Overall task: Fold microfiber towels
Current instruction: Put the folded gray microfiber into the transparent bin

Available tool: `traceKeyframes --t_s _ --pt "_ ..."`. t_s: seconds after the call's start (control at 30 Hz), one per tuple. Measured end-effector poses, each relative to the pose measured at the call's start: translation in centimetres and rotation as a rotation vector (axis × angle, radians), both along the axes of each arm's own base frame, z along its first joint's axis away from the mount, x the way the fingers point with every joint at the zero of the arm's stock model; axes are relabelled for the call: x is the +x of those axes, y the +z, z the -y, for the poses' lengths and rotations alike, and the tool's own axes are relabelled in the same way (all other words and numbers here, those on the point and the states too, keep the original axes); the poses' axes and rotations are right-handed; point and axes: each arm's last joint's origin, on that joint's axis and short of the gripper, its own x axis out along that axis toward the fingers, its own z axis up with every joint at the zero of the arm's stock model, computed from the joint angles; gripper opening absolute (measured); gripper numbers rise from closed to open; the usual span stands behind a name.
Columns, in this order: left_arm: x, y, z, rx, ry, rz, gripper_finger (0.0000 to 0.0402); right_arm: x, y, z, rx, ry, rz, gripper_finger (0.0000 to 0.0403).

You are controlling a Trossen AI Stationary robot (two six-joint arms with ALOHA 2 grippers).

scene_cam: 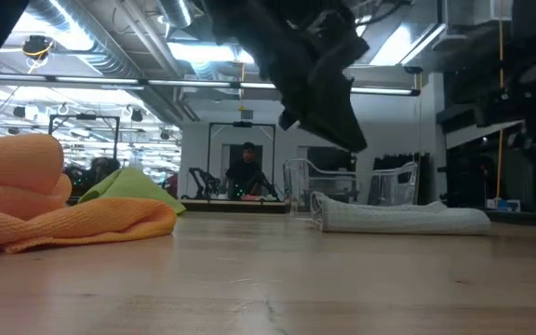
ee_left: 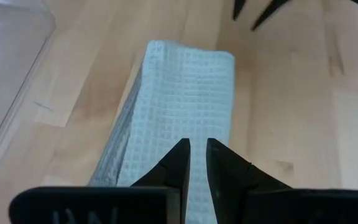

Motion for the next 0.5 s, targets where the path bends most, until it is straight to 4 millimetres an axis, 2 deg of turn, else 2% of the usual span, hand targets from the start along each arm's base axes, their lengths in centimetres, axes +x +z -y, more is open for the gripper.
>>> traceKeyframes --t_s 0.17,0.5 --pt "1.0 -1.7 0.0 -0.001 0.0 0.029 0.0044 -0.5 -1.4 0.4 -0.064 0.012 0.05 0.0119" --pt "1.6 -2.4 -0.2 -0.003 0.005 0.06 0.0044 -1.1 -3.6 1.0 -0.106 -0.008 0.183 0.0119"
